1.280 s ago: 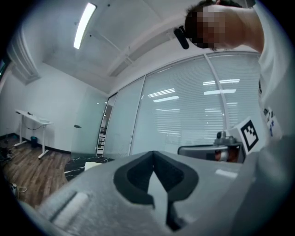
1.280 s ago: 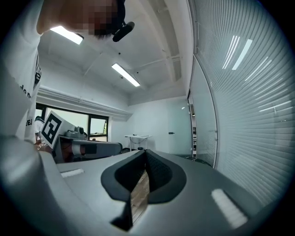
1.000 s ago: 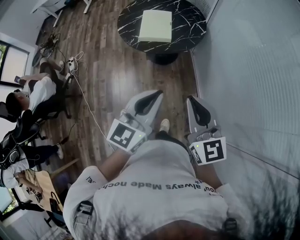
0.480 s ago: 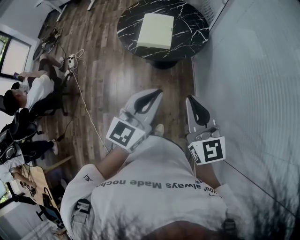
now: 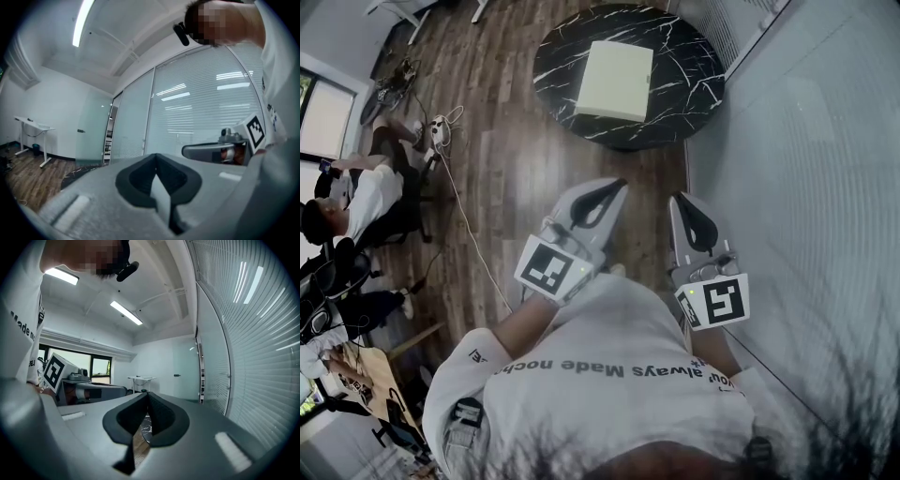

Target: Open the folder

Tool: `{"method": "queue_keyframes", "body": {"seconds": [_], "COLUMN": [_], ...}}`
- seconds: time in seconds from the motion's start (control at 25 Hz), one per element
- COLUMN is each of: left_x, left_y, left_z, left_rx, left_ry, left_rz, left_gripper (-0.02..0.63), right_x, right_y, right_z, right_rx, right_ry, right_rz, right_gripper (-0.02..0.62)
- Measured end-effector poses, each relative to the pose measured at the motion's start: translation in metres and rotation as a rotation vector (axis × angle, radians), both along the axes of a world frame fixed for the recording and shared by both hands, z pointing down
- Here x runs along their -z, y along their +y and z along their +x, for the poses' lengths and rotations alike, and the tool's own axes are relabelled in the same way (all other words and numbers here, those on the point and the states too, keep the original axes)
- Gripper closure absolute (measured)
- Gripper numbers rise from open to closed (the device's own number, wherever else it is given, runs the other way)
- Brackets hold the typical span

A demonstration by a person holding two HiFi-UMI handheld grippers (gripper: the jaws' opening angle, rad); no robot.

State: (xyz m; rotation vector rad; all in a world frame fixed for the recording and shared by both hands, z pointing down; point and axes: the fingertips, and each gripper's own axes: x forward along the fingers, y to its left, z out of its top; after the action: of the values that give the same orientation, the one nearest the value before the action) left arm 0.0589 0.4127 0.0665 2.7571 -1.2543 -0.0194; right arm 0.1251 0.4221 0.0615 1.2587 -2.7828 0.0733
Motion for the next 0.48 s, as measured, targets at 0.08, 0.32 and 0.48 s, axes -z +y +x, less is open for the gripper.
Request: {"method": "queue_keyframes", "body": {"seconds": [0.08,0.32,0.48], "left_x": [-0.002,0.002,0.003], "left_y": [-0.024,-0.106,-0.16], "left_z": [-0.015,-0.059,-0.092], "left_rx": [0.005,0.006,0.003], "left_ry": [-0.001,0.009,0.009], "left_rz": [-0.007,-0.002,0.007], "left_gripper": [0.603,0.603,0.603], "right_x": [-0.001,0.001,0.008], "right_y": [-0.025,-0.106,-0.16], "right_z": [-0.013,-0.058,-0.089], "right_rx": [0.0,-0.001,-0.004], "right_ry": [0.005,0.018,0.026], "right_rz": [-0.005,-0.012,0.002], "right_gripper": [0.594,0.593,0.594]}}
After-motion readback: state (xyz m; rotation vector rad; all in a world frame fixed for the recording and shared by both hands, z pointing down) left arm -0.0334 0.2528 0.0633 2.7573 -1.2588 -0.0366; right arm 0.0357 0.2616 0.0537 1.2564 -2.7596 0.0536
